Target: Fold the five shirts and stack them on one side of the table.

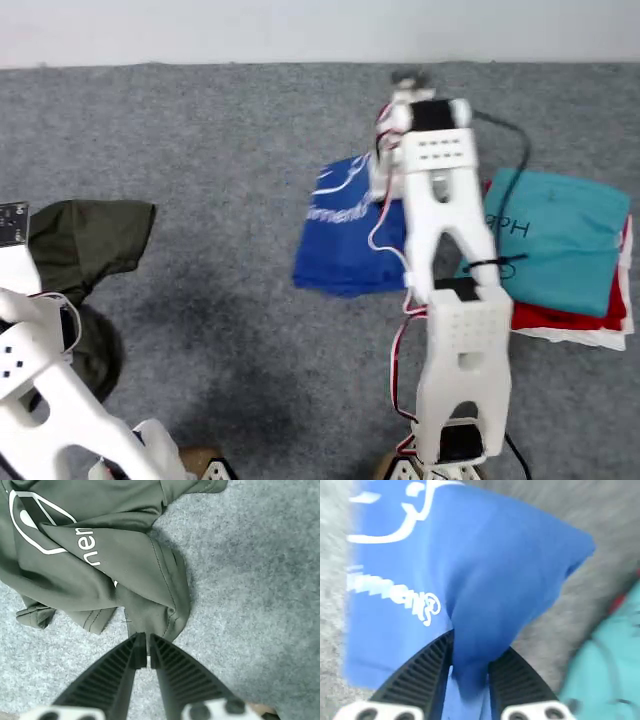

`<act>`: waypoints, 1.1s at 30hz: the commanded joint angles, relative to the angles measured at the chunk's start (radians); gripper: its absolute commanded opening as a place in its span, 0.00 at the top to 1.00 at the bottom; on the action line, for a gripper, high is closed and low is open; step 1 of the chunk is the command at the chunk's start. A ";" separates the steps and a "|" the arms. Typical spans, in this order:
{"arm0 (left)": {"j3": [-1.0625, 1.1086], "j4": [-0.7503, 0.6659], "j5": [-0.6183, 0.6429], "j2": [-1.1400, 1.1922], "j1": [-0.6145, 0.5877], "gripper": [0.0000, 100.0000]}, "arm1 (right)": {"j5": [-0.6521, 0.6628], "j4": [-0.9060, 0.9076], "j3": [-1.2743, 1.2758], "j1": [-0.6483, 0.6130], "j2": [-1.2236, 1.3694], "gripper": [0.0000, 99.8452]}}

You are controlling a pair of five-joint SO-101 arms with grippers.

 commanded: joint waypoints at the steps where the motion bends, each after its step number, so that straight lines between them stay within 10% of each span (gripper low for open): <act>1: -0.013 -0.017 -0.006 -0.012 0.006 0.98 | 0.094 0.044 -0.055 0.041 -0.176 0.99; 33: -0.010 -0.018 -0.006 -0.012 0.008 0.98 | 0.382 0.022 0.180 0.486 -0.458 0.99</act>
